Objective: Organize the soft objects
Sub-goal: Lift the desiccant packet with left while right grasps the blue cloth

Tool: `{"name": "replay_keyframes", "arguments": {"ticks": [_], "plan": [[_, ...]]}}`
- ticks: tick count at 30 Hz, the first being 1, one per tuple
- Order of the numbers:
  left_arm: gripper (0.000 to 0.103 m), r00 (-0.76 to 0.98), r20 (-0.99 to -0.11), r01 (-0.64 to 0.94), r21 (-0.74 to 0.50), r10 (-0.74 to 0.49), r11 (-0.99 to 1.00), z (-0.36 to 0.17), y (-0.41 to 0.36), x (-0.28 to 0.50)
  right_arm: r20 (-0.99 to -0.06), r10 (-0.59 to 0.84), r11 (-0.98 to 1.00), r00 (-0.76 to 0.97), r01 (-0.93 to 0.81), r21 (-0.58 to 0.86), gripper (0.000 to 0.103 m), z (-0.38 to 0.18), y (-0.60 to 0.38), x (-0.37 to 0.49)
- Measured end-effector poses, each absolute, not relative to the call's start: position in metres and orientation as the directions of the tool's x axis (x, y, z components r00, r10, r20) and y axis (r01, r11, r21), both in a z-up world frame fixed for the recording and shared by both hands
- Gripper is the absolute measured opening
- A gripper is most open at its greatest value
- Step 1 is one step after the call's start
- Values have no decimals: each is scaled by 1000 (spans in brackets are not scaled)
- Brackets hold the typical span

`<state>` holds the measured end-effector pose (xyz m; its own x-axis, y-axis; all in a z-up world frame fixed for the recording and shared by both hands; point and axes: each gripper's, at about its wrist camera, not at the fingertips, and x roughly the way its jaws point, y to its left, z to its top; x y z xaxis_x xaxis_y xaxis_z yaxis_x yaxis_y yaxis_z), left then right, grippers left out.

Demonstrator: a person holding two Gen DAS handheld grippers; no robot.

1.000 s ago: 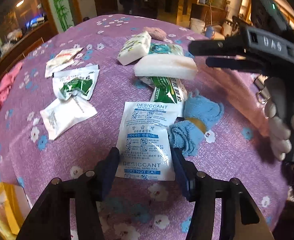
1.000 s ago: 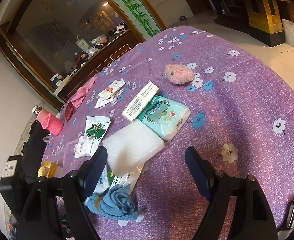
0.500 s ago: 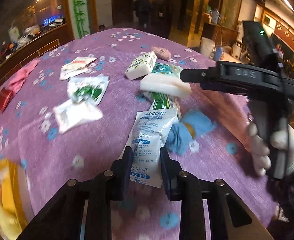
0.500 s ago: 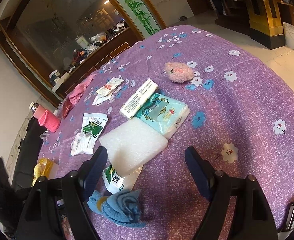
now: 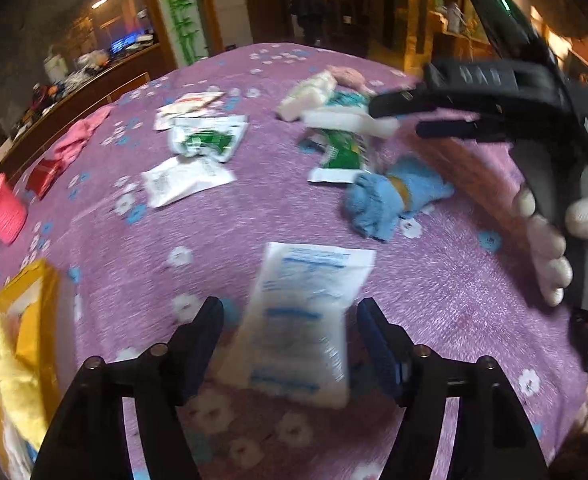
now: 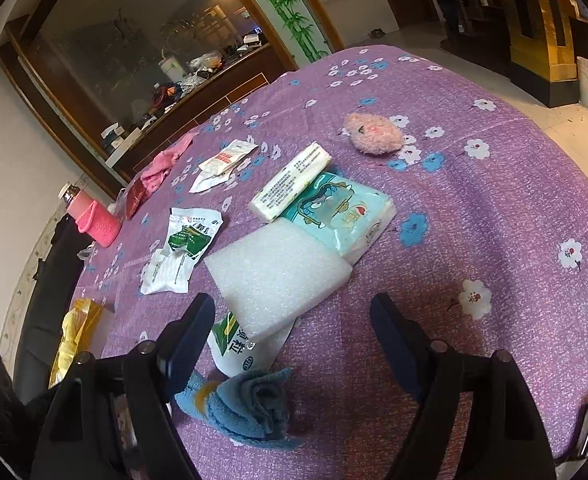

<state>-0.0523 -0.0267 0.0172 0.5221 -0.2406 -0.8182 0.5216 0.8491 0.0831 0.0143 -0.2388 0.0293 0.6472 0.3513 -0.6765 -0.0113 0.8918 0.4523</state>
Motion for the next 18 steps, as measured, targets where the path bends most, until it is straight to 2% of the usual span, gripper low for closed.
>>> {"name": "replay_keyframes", "arguments": {"ticks": [1,2,4,5,11,15,18], "plan": [[72,512,-821,535,76,-252,841,14,-31,-54,-677,353,891,646,-10,454,79,29,-239,14],[64,517,-811,538,60,-273,841,14,-33,-56,-677,356,889,644,-11,457,79,28,-239,15],[39,511,-810,545,46,-288,837,18,-34,-58,-674,365,884,642,-13,467,79,28,-240,15],[36,508,-808,547,34,-299,837,20,-33,-59,-673,368,882,641,-13,470,79,27,-241,15],[34,532,-769,515,-38,-354,857,45,-7,-81,-656,405,877,636,-67,476,79,39,-231,0],[34,564,-735,494,-66,-377,867,59,9,-100,-712,377,924,592,-183,337,79,47,-191,-14],[34,581,-709,477,-100,-399,873,68,24,-112,-759,279,954,588,-263,147,79,43,-155,-19]]}}
